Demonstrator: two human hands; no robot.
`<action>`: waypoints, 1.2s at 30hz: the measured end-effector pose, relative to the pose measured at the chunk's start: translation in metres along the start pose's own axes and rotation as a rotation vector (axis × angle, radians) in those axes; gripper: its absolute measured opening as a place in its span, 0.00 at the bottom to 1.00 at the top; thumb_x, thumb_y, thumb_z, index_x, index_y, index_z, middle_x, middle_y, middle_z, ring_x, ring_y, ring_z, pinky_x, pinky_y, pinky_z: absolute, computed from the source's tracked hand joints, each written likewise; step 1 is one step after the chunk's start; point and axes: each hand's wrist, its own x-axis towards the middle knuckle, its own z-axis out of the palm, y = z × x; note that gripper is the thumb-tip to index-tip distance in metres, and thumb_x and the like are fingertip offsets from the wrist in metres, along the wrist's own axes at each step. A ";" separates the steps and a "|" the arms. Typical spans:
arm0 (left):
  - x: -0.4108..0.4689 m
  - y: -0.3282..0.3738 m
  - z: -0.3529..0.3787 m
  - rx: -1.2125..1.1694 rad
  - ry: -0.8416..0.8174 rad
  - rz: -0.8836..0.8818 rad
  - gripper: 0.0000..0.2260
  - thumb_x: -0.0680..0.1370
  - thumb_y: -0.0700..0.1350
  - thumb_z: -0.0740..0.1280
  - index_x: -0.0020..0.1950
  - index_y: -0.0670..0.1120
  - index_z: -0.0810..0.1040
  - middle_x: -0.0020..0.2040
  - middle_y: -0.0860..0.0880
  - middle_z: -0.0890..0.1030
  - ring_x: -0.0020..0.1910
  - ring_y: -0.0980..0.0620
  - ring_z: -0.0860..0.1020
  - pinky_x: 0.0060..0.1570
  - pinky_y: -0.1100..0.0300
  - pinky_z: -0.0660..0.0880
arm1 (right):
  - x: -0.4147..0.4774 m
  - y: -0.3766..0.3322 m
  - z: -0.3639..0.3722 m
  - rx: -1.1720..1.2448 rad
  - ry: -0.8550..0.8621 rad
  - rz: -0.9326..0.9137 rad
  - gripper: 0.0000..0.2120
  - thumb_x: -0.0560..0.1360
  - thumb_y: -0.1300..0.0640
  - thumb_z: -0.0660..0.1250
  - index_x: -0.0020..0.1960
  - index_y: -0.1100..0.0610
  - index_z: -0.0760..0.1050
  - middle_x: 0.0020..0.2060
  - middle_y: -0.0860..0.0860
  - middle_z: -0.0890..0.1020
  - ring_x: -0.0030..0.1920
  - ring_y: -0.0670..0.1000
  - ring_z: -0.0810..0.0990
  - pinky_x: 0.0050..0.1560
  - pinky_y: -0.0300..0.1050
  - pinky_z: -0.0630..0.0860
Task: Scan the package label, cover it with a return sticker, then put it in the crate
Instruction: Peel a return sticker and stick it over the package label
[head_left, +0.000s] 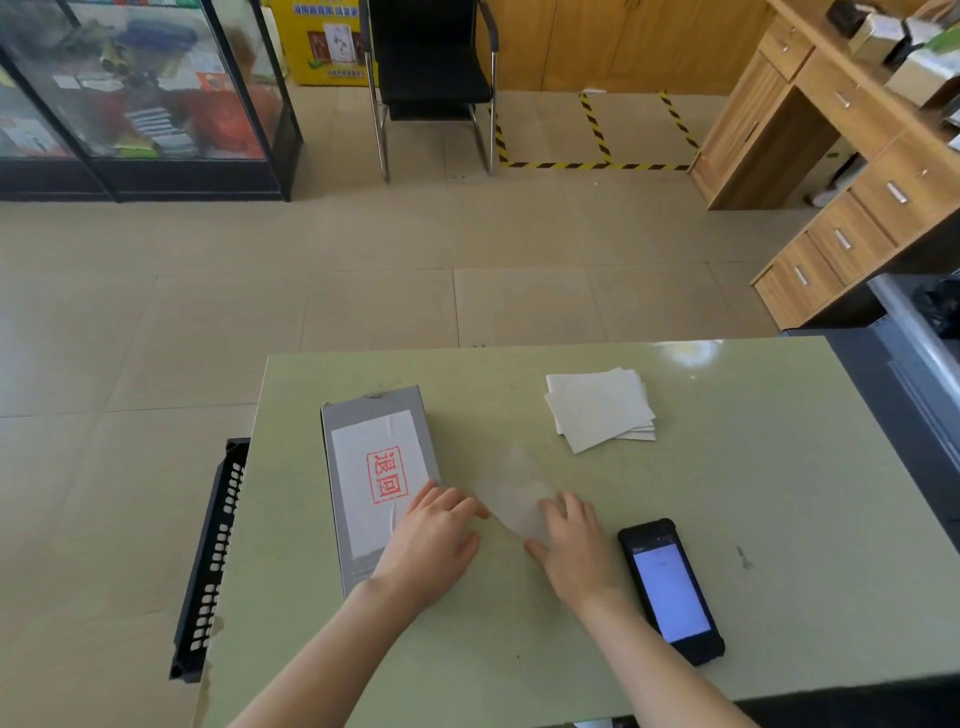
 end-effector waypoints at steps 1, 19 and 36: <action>-0.001 0.001 0.001 0.015 -0.007 -0.003 0.12 0.74 0.43 0.65 0.56 0.49 0.79 0.52 0.50 0.80 0.54 0.46 0.73 0.62 0.55 0.68 | -0.003 0.000 0.001 0.069 0.026 0.017 0.22 0.71 0.50 0.69 0.62 0.54 0.70 0.59 0.52 0.70 0.61 0.55 0.68 0.57 0.47 0.70; -0.026 0.037 -0.043 -0.731 0.070 -0.298 0.17 0.74 0.48 0.71 0.57 0.64 0.73 0.49 0.55 0.82 0.45 0.60 0.81 0.40 0.59 0.79 | -0.040 -0.066 -0.080 0.823 0.029 -0.104 0.09 0.68 0.60 0.72 0.47 0.54 0.80 0.34 0.44 0.81 0.34 0.38 0.78 0.32 0.28 0.70; -0.153 -0.098 -0.135 -0.668 0.575 -0.590 0.08 0.71 0.41 0.74 0.34 0.52 0.81 0.33 0.50 0.82 0.32 0.56 0.79 0.34 0.68 0.74 | -0.060 -0.272 -0.055 0.662 -0.092 -0.494 0.06 0.67 0.60 0.72 0.44 0.53 0.82 0.35 0.43 0.78 0.36 0.38 0.76 0.38 0.32 0.72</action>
